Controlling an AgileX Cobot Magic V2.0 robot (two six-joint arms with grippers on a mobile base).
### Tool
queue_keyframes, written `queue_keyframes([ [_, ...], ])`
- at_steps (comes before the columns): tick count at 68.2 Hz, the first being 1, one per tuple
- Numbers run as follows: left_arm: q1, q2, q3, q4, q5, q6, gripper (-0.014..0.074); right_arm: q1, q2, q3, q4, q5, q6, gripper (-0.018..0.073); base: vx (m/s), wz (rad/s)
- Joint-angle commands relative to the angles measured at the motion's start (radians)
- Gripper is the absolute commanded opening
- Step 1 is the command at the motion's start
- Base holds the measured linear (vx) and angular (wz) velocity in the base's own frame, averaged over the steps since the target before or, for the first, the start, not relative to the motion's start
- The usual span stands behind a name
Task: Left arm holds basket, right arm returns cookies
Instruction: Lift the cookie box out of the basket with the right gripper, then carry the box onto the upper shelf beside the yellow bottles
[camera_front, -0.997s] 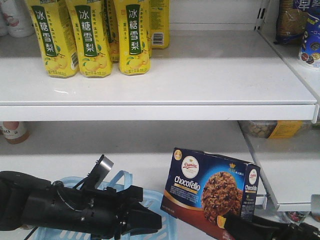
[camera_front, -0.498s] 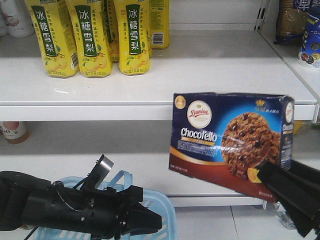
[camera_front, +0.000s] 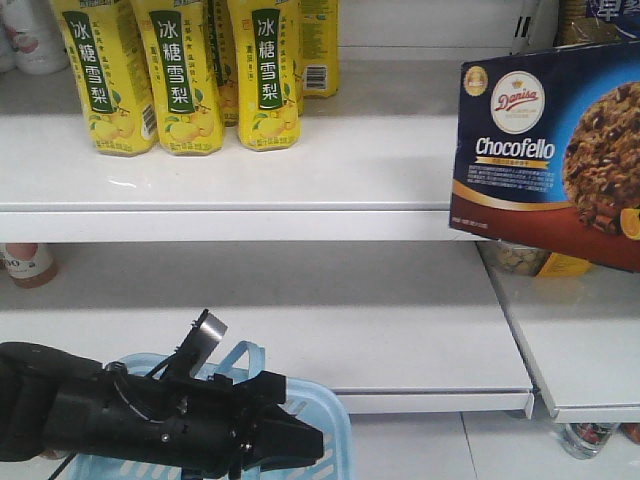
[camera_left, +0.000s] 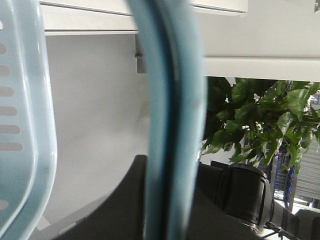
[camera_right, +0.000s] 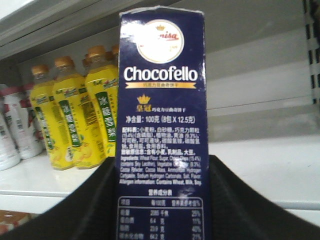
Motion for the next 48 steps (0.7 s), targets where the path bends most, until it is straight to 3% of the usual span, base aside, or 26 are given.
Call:
queue_keyframes([
  [1,0.000,-0.040,-0.021,-0.049,0.060,0.008,-0.0006,-0.003,0.034,-0.058,-0.040,-0.038,-0.074,0.0246,0.00,0.00],
  [9,0.000,-0.040,-0.021,-0.049,0.060,0.008,-0.0006,-0.003,0.104,-0.090,-0.073,-0.086,-0.117,0.0246,0.00,0.00],
  [48,0.000,-0.040,-0.021,-0.049,0.060,0.008,-0.0006,-0.003,0.475,-0.422,-0.307,-0.290,-0.083,0.0244,0.00,0.00],
])
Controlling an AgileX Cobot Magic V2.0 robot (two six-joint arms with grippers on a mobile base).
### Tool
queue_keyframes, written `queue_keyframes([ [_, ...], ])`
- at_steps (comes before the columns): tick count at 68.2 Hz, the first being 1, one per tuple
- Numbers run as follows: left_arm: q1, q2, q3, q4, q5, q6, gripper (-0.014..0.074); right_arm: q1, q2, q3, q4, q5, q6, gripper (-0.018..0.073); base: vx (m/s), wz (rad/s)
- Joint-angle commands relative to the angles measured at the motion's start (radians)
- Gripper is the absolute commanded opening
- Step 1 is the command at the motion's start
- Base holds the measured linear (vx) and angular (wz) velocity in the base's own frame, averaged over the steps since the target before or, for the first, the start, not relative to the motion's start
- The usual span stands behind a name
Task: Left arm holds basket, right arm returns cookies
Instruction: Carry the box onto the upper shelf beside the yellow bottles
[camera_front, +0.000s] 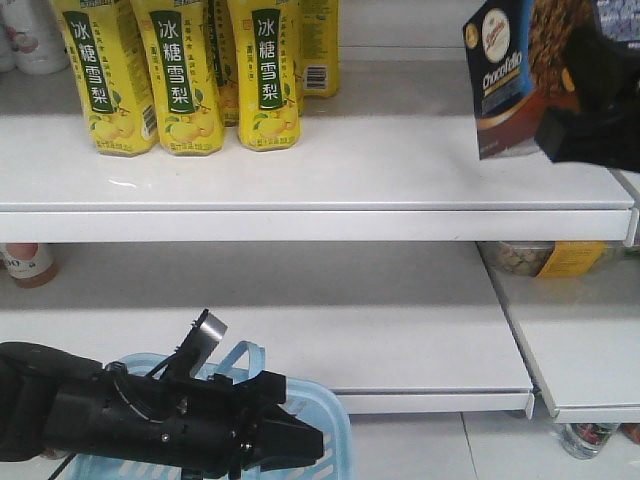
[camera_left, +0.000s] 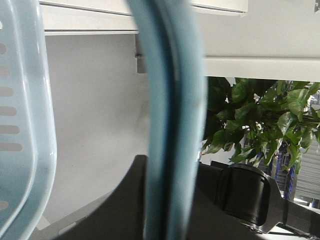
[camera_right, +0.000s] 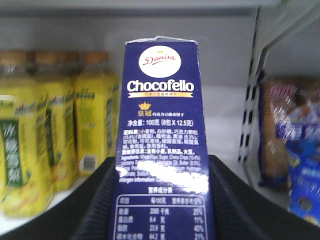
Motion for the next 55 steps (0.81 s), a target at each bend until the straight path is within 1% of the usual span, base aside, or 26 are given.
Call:
queue_keyframes([
  [1,0.000,-0.040,-0.021,-0.049,0.060,0.008,-0.0006,-0.003,0.023,-0.072,-0.122,-0.032,0.004,0.0244,0.00,0.00],
  [11,0.000,-0.040,-0.021,-0.049,0.060,0.008,-0.0006,-0.004,0.104,-0.080,-0.186,-0.104,0.025,0.0244,0.00,0.00],
  [17,0.000,-0.040,-0.021,-0.049,0.060,0.008,-0.0006,-0.004,0.171,-0.080,-0.268,-0.183,0.072,0.0244,0.00,0.00],
  [21,0.000,-0.040,-0.021,-0.049,0.060,0.008,-0.0006,-0.004,0.224,-0.080,-0.346,-0.242,0.132,0.0244,0.00,0.00],
  [26,0.000,-0.040,-0.021,-0.049,0.060,0.008,-0.0006,-0.020,0.277,-0.080,-0.417,-0.280,0.222,0.0244,0.00,0.00],
  [29,0.000,-0.040,-0.021,-0.049,0.060,0.008,-0.0006,-0.044,0.301,-0.080,-0.432,-0.280,0.283,0.0244,0.00,0.00],
  [32,0.000,-0.040,-0.021,-0.049,0.060,0.008,-0.0006,-0.080,0.324,-0.080,-0.424,-0.273,0.369,0.0244,0.00,0.00],
  [36,0.000,-0.040,-0.021,-0.049,0.060,0.008,-0.0006,-0.129,0.342,-0.080,-0.386,-0.240,0.466,0.0244,0.00,0.00],
  [40,0.000,-0.040,-0.021,-0.049,0.060,0.008,-0.0006,-0.180,0.354,-0.080,-0.354,-0.167,0.534,0.0244,0.00,0.00],
  [46,0.000,-0.040,-0.021,-0.049,0.060,0.008,-0.0006,-0.255,0.367,-0.080,-0.353,-0.011,0.594,0.0244,0.00,0.00],
  [51,0.000,-0.040,-0.021,-0.049,0.060,0.008,-0.0006,-0.309,0.378,-0.080,-0.350,0.087,0.639,0.0244,0.00,0.00],
  [55,0.000,-0.040,-0.021,-0.049,0.060,0.008,-0.0006,-0.344,0.387,-0.080,-0.340,0.150,0.650,0.0244,0.00,0.00],
])
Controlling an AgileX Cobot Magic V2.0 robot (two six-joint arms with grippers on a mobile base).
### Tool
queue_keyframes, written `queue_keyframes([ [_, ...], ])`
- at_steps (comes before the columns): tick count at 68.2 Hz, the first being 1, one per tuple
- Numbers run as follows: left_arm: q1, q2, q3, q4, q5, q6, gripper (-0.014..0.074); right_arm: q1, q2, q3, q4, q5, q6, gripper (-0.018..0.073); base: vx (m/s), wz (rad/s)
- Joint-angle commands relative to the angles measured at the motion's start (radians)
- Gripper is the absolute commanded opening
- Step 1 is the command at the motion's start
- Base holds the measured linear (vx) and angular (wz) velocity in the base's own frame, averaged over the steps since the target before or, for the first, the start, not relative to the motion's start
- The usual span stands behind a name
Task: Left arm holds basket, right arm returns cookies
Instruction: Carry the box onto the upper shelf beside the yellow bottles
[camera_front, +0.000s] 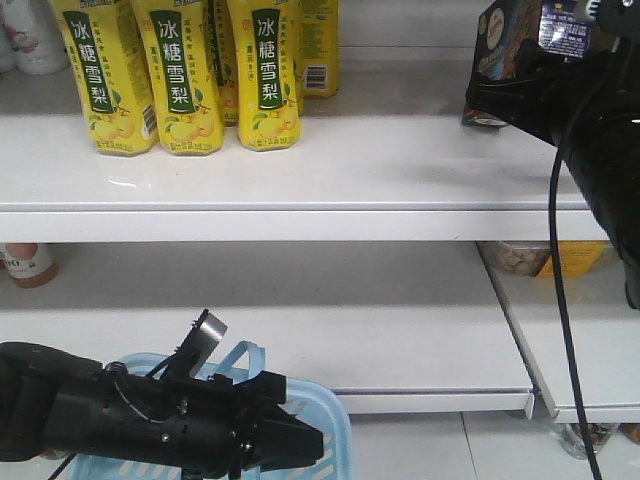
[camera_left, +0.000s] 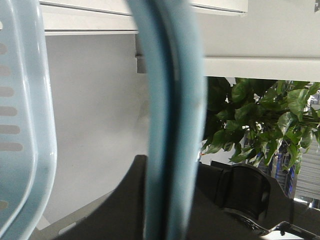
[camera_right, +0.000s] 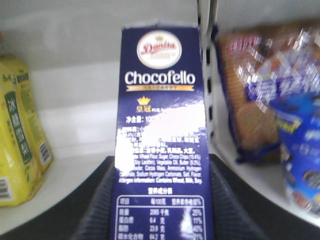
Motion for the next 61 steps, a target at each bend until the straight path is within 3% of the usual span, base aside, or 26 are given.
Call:
queue_keyframes([
  [1,0.000,-0.040,-0.021,-0.049,0.060,0.008,-0.0006,-0.061,0.002,-0.024,-0.010,0.151,0.046,0.0244,0.00,0.00],
  [14,0.000,-0.040,-0.021,-0.049,0.060,0.008,-0.0006,-0.085,0.043,-0.023,0.005,0.276,-0.008,0.0244,0.00,0.00],
  [36,0.000,-0.040,-0.021,-0.049,0.060,0.008,-0.0006,-0.085,0.112,-0.023,0.113,0.271,-0.073,0.0244,0.00,0.00],
  [61,0.000,-0.040,-0.021,-0.049,0.060,0.008,-0.0006,-0.085,0.119,-0.023,0.325,0.275,-0.364,0.0246,0.00,0.00],
])
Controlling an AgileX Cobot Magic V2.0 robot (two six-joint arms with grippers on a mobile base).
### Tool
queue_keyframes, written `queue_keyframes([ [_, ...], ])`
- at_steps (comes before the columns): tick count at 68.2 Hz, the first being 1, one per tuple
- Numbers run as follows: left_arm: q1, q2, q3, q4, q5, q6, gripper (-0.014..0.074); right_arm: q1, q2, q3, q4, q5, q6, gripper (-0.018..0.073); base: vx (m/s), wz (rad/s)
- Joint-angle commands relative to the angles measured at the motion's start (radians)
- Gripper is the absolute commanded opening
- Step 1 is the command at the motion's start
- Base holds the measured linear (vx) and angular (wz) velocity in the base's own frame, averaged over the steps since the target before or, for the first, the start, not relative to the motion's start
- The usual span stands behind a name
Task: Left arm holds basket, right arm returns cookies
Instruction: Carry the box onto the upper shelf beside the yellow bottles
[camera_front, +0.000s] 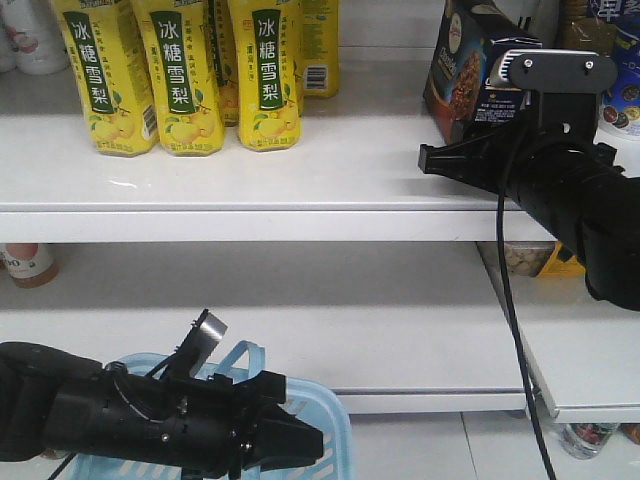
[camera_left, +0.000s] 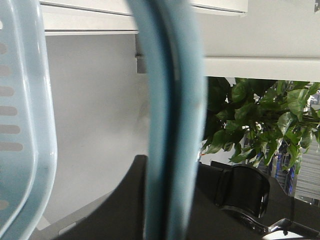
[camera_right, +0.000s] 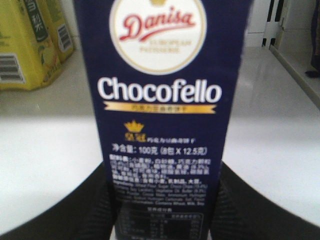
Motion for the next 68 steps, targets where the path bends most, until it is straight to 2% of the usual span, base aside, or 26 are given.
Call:
queue_keyframes([
  [1,0.000,-0.040,-0.021,-0.049,0.060,0.008,-0.0006,-0.007,-0.003,-0.005,0.111,-0.010,-0.114,0.0246,0.00,0.00],
  [10,0.000,-0.040,-0.021,-0.049,0.060,0.008,-0.0006,-0.007,-0.003,-0.005,0.202,-0.012,-0.207,0.0253,0.00,0.00],
  [21,0.000,-0.040,-0.021,-0.049,0.060,0.008,-0.0006,-0.005,-0.003,-0.005,0.236,-0.001,-0.261,0.0301,0.00,0.00],
  [45,0.000,-0.040,-0.021,-0.049,0.060,0.008,-0.0006,-0.005,-0.026,-0.005,0.261,-0.016,-0.261,0.0500,0.00,0.00],
  [68,0.000,-0.040,-0.021,-0.049,0.060,0.008,-0.0006,-0.005,-0.094,-0.005,0.274,-0.018,-0.261,0.0522,0.00,0.00],
])
